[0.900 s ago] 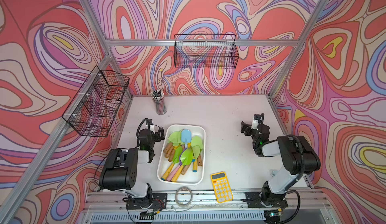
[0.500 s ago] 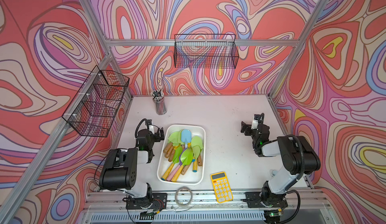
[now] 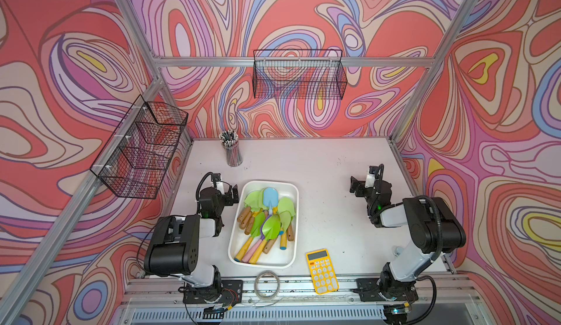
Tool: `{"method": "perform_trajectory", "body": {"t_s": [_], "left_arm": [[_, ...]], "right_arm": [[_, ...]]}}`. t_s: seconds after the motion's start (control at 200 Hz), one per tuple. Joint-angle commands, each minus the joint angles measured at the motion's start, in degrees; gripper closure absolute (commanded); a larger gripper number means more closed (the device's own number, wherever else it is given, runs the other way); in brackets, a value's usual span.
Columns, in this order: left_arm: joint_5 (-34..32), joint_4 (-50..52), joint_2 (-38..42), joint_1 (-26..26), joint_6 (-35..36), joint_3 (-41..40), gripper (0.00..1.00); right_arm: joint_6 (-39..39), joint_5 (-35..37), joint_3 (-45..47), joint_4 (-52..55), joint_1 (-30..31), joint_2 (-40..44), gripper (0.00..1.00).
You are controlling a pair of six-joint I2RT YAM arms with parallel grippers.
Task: Take the shovel out of the storage box
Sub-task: Pick up the shovel from the storage box.
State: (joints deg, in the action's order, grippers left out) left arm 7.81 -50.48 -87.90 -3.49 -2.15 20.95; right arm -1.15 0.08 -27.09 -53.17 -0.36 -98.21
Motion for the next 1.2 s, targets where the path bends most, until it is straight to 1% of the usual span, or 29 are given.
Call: {"method": "perform_trajectory", "body": {"t_s": [0.0,0.11,0.325,0.466,0.516,0.591,0.771,0.811,0.861,0.931,0.961,1.007,1.062,1.097,1.112,1.132,1.192], "left_arm": [[1.5,-2.1,-0.3,-0.2,-0.2,-0.5,0.00],[1.5,-2.9,-0.2,-0.3,-0.3,-0.9,0.00],[-1.0,-7.3,0.0,-0.7,-1.9,-3.4,0.00],[-0.7,-7.5,0.0,-0.7,-1.9,-3.5,0.00],[0.2,-6.9,-0.1,-0.7,-1.5,-3.0,0.00],[3.0,-2.4,-0.3,-0.7,0.0,-0.6,0.00],[2.4,-1.4,-0.2,-0.1,0.4,-0.2,0.00],[0.7,-2.2,-0.2,0.0,-0.1,-0.6,0.00],[-5.8,-4.7,0.7,0.1,-2.8,-2.3,0.00],[-10.3,-6.9,4.9,0.4,-3.7,-5.3,0.00],[-12.8,-4.9,8.1,0.4,-4.6,-5.7,0.00],[-17.0,1.1,13.6,0.4,-6.1,-5.6,0.00],[-20.8,7.3,19.5,0.5,-8.1,-5.1,0.00],[-23.0,9.9,23.0,0.5,-11.0,-5.0,0.00],[-23.5,11.3,24.4,0.5,-12.1,-5.0,0.00],[-24.0,12.8,26.1,0.5,-13.4,-4.9,0.00],[-24.3,18.0,30.5,0.8,-16.7,-3.7,0.00]], "right_arm": [[-0.1,-0.3,-0.2,-0.9,-0.3,-0.5,0.02],[0.0,-0.2,-0.2,-0.9,-0.3,-0.5,0.02],[0.2,-0.1,0.0,-1.2,-0.3,-0.4,0.03],[0.3,-0.1,0.0,-1.2,-0.3,-0.4,0.02],[0.3,0.0,0.0,-1.2,-0.3,-0.4,0.02],[0.2,-0.1,-0.1,-1.1,-0.3,-0.4,0.02],[0.2,-0.1,-0.1,-1.1,-0.3,-0.4,0.02],[0.2,0.0,0.1,-1.3,-0.2,-0.3,0.02],[0.2,1.0,0.2,-1.6,-0.2,0.1,0.02],[-0.4,3.1,-0.1,1.6,-0.1,3.4,0.02],[-0.7,4.4,-0.6,3.9,-0.1,5.0,0.02],[-1.8,8.3,-2.7,9.2,0.0,7.0,0.02],[-4.3,12.7,-6.5,18.6,0.1,9.1,0.01],[-7.4,16.1,-9.8,25.2,0.2,9.8,0.02],[-8.4,17.4,-11.0,27.2,0.1,9.9,0.02],[-11.3,20.1,-14.1,32.5,0.1,9.9,0.02],[-18.1,25.1,-22.4,46.2,0.2,8.8,0.02]]}}
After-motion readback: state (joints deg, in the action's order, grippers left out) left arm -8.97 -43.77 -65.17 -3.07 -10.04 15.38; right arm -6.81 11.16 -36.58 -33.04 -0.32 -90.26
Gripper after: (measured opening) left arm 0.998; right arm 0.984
